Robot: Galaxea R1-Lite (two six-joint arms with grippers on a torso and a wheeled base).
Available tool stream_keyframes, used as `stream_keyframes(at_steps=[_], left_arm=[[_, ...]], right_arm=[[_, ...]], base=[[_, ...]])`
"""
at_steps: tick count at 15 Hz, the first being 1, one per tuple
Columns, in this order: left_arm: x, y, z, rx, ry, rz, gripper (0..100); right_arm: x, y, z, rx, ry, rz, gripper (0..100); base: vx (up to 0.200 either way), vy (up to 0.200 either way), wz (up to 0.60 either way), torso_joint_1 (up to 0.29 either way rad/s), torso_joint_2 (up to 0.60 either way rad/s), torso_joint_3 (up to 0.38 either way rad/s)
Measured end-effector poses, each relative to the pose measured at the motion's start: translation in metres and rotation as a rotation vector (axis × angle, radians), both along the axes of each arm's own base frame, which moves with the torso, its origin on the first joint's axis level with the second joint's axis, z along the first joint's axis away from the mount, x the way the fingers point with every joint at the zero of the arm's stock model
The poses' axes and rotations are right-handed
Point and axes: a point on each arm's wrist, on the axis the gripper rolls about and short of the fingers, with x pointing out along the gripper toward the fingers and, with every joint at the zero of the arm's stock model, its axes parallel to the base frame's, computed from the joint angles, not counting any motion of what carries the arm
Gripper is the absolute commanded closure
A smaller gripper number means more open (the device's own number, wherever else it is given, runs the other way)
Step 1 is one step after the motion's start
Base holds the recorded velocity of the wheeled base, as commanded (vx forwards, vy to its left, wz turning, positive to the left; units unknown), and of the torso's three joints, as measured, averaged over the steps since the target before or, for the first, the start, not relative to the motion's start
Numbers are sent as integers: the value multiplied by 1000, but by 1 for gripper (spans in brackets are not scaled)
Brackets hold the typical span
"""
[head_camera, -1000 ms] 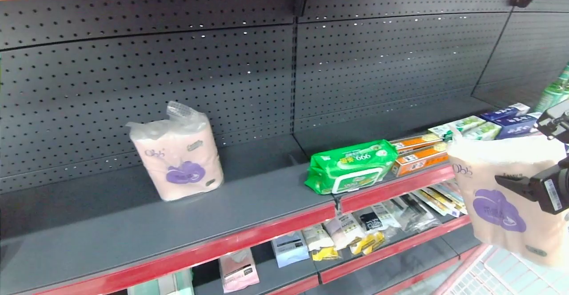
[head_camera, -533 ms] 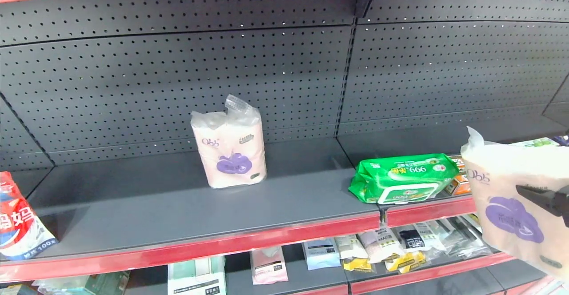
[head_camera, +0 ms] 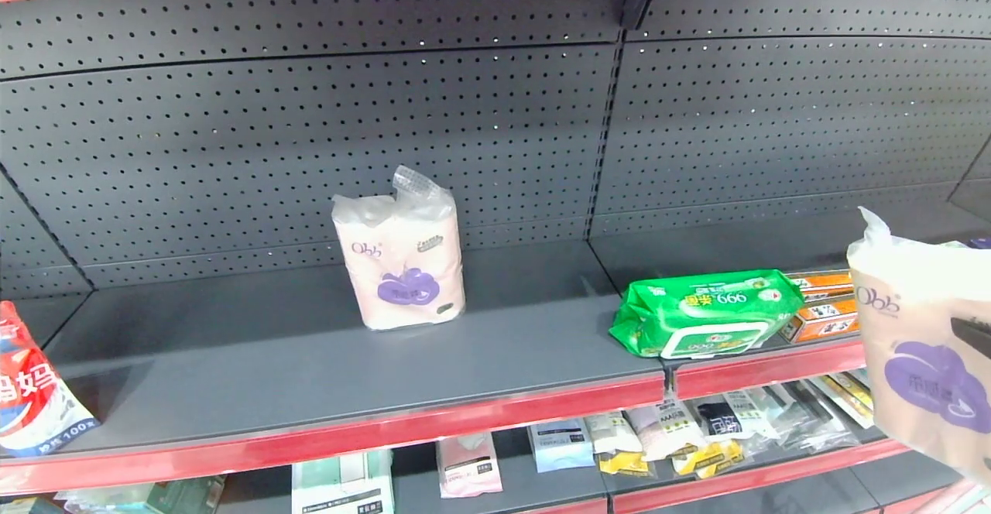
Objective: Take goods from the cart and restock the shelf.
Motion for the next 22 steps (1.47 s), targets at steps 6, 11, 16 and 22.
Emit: stream_keyframes(at_steps=[6,11,16,22], left_arm=[[1,0,0,13,12,-18,0],[-1,-1,14,39,-12,-79,0],[30,-2,102,-68,56,-81,0],[137,0,123,72,282,-155,0]], right_arm=[[-33,4,-2,72,-104,23,100],[-52,6,-8,95,-151,24,100],[-57,6,-9,100,-167,21,100],[-58,6,-8,97,-176,13,100]], base=[[0,0,0,0,0,0],[0,0,0,0,0,0],[0,0,0,0,0,0],[0,0,0,0,0,0]])
